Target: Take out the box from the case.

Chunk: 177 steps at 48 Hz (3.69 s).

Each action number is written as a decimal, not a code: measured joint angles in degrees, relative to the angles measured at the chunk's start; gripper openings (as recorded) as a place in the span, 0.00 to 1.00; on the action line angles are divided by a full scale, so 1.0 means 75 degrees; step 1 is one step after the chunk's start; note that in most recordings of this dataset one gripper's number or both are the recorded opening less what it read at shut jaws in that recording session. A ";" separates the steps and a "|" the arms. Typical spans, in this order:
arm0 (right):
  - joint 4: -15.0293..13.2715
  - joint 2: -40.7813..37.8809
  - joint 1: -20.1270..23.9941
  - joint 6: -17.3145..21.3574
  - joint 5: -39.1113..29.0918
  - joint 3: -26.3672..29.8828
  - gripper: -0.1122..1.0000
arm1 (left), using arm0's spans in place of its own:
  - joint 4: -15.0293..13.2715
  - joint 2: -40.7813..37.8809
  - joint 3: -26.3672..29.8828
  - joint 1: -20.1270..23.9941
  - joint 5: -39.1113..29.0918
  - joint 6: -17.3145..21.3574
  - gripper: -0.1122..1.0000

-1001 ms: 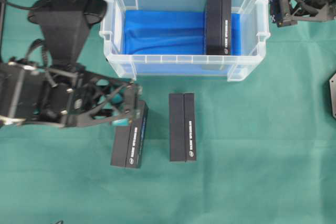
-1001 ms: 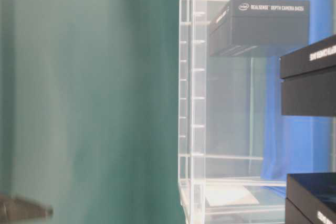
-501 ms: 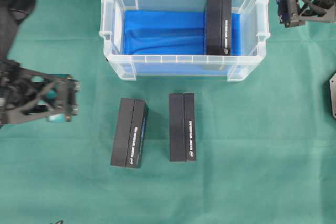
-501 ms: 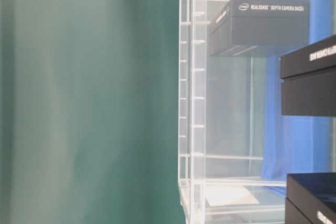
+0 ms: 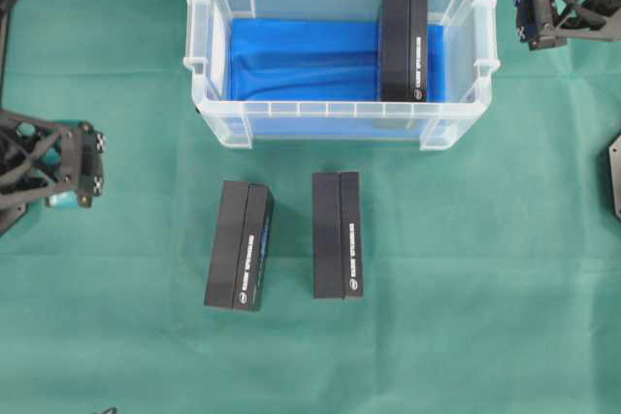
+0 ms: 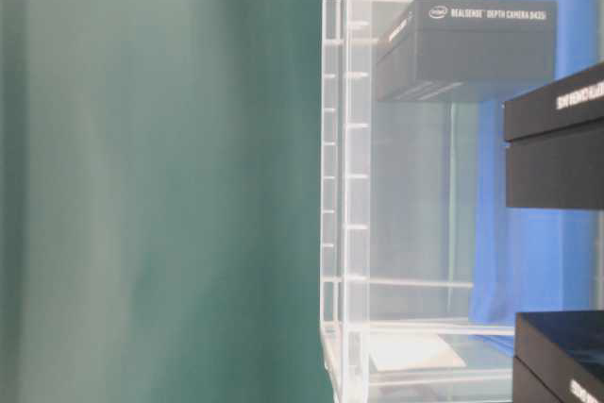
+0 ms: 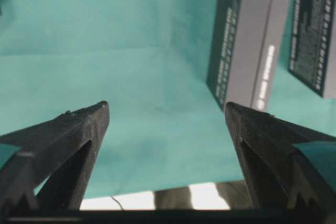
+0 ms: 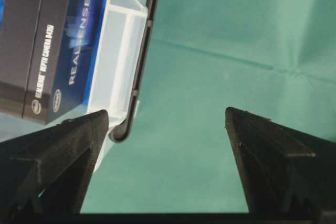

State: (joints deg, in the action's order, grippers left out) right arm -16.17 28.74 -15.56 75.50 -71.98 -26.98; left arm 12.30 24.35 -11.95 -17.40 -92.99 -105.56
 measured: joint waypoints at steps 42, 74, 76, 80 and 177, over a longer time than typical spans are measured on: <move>0.0000 0.0000 0.0000 0.0316 -0.0035 0.0000 0.92 | -0.0035 0.0164 -0.0094 0.4312 -0.0270 0.4301 0.97; -0.0012 -0.0047 0.0000 0.0328 -0.0234 0.0000 0.92 | -0.0199 0.0117 -0.0105 0.4969 -0.0012 0.4898 0.97; -0.0012 -0.0070 0.0000 0.0328 -0.0234 0.0000 0.92 | -0.0199 0.0117 -0.0105 0.4969 0.0000 0.4898 0.97; -0.0012 -0.0141 0.0000 0.0328 -0.0234 0.0035 0.92 | -0.0223 0.0105 -0.0117 0.4969 0.0012 0.4887 0.97; 0.0316 -0.3609 0.0187 0.0504 0.0023 0.3059 0.92 | -0.0246 0.0047 -0.0141 0.4980 0.0152 0.5332 0.97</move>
State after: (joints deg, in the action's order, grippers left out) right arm -13.80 1.67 -14.15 79.28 -71.81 -4.04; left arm 10.46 24.70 -13.01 19.95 -91.85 -65.57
